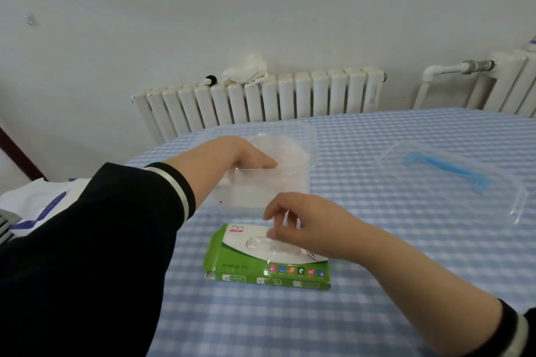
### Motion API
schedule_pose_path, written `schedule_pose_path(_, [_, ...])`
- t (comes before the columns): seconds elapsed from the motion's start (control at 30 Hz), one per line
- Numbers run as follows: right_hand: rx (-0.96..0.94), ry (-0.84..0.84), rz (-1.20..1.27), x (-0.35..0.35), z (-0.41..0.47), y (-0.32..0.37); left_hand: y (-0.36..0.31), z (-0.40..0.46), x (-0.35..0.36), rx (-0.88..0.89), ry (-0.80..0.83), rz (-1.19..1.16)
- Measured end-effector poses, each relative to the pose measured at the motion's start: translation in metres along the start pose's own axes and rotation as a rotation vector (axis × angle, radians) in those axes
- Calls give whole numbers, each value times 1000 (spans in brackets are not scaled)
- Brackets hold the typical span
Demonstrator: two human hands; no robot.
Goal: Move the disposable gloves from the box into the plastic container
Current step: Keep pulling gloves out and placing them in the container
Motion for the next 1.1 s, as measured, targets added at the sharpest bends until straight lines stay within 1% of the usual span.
schedule_pose_path(0.07, [40,129,-70,5,2,-2,1,-16,-6,33,-44,90])
schedule_pose_path(0.17, [43,196,-70,12,5,-5,7,-39,-15,15,-163,176])
schedule_pose_path(0.23, [34,203,-60,14,6,-8,7,-53,-16,29,-291,188])
schedule_pose_path(0.33, [16,212,-88,17,7,-10,6,-69,-20,79,-519,136])
schedule_pose_path(0.53, [25,173,-155,27,13,-17,12,-76,-11,-45,-848,309])
schedule_pose_path(0.6, [29,163,-171,30,14,-18,13,-76,-2,-92,-874,417])
schedule_pose_path(0.67, [35,153,-169,31,14,-19,13,-73,3,-170,-875,581])
schedule_pose_path(0.73, [30,147,-162,32,15,-19,14,-70,4,-150,-985,644])
schedule_pose_path(0.8, [27,151,-163,32,16,-18,16,-68,2,-36,-1150,617])
schedule_pose_path(0.87, [28,163,-178,32,17,-19,13,-68,3,122,-1315,562])
schedule_pose_path(0.9, [26,167,-185,32,18,-19,11,-72,5,208,-1386,458])
schedule_pose_path(0.93, [29,170,-190,32,17,-19,7,-75,9,307,-1417,307])
schedule_pose_path(1.0, [37,175,-211,32,18,-19,0,-82,24,486,-1370,-41])
schedule_pose_path(1.03, [40,178,-223,33,18,-18,-4,-85,36,565,-1335,-146])
schedule_pose_path(1.07, [43,176,-236,33,18,-18,-6,-86,50,613,-1302,-166])
schedule_pose_path(1.1, [42,173,-248,33,18,-18,-7,-84,65,630,-1260,-125])
Point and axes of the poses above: each hand's wrist, its own z-axis towards the middle knuckle, its own x-axis out of the palm, y = z × x, the point moved 2 cm from there along z, towards the middle knuckle, and after that the axes turned 13 degrees about y, right-handed, at the moved point
